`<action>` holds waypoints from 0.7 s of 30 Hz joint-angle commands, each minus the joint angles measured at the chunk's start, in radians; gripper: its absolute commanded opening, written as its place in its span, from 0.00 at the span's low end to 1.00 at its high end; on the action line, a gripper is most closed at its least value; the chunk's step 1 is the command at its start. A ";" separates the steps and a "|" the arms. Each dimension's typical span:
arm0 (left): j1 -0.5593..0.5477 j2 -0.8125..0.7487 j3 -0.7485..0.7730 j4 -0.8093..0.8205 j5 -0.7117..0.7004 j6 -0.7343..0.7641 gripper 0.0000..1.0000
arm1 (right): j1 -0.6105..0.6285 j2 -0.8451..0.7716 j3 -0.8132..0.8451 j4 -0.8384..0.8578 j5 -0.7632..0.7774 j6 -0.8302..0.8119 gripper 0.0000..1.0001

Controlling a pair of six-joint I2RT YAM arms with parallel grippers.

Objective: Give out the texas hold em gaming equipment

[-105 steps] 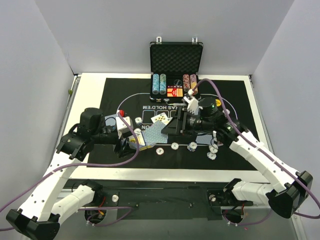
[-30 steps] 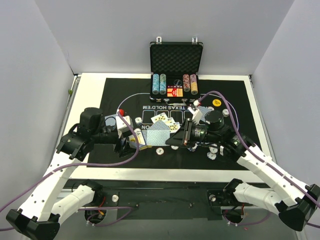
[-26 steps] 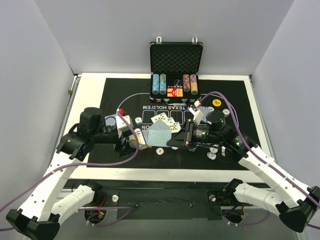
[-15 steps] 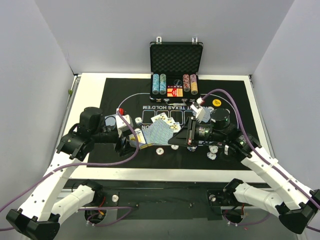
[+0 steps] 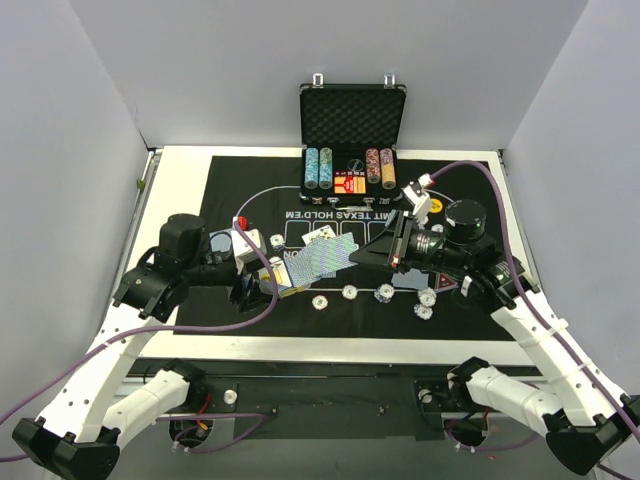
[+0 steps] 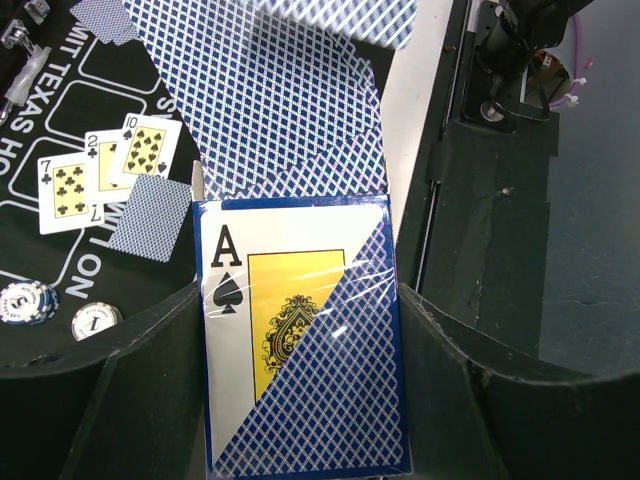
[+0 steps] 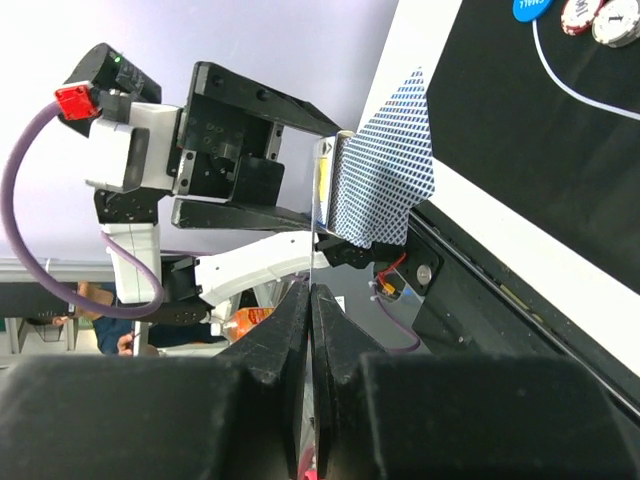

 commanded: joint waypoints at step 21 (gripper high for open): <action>0.002 -0.068 -0.028 0.007 0.026 0.009 0.00 | -0.250 0.319 0.148 0.190 -0.055 0.004 0.00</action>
